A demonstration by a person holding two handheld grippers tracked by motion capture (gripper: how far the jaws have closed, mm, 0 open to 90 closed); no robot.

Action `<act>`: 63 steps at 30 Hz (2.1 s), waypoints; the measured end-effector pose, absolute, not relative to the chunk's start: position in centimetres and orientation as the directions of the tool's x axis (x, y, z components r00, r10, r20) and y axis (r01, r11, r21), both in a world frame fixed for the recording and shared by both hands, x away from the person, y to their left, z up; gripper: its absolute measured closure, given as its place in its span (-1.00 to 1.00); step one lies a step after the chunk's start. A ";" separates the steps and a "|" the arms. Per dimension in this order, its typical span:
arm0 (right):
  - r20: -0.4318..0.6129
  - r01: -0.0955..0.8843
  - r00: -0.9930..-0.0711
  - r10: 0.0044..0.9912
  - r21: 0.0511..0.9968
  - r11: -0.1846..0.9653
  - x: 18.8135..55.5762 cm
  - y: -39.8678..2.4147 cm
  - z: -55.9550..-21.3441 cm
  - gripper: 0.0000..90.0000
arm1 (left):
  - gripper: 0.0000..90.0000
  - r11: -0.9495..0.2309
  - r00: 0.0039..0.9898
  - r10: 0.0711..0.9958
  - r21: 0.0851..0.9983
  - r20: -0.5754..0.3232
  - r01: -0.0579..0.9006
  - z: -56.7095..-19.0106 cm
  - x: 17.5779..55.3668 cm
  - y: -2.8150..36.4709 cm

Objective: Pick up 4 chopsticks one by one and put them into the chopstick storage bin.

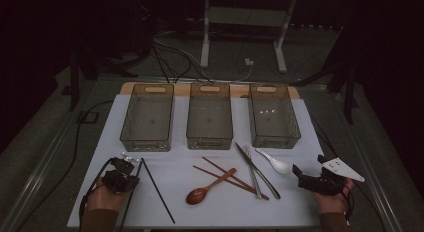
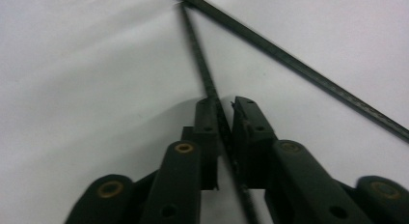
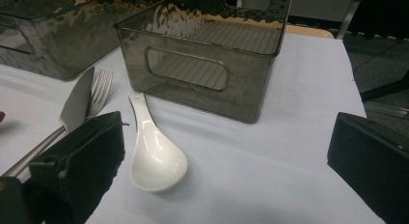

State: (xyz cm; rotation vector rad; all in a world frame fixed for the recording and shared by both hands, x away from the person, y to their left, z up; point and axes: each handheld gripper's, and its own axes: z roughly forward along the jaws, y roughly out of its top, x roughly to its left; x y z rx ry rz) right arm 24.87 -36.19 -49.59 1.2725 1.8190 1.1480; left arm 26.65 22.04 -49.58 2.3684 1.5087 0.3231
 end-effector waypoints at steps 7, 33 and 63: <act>-0.013 0.392 -0.334 0.942 0.907 0.152 24.9 -36.2 -49.6 -1.00 | 0.90 -0.396 0.410 0.911 0.371 0.043 0.840 -49.5 26.8 22.1; -0.010 0.391 -0.329 0.944 0.909 0.147 24.8 -36.3 -49.6 -1.00 | 0.95 -0.375 0.401 0.916 0.412 0.023 0.830 -48.7 26.5 23.0; -0.009 0.390 -0.328 0.945 0.910 0.144 24.8 -36.3 -49.5 -1.00 | 0.95 -0.357 0.412 0.911 0.472 -0.014 0.806 -46.1 26.9 23.1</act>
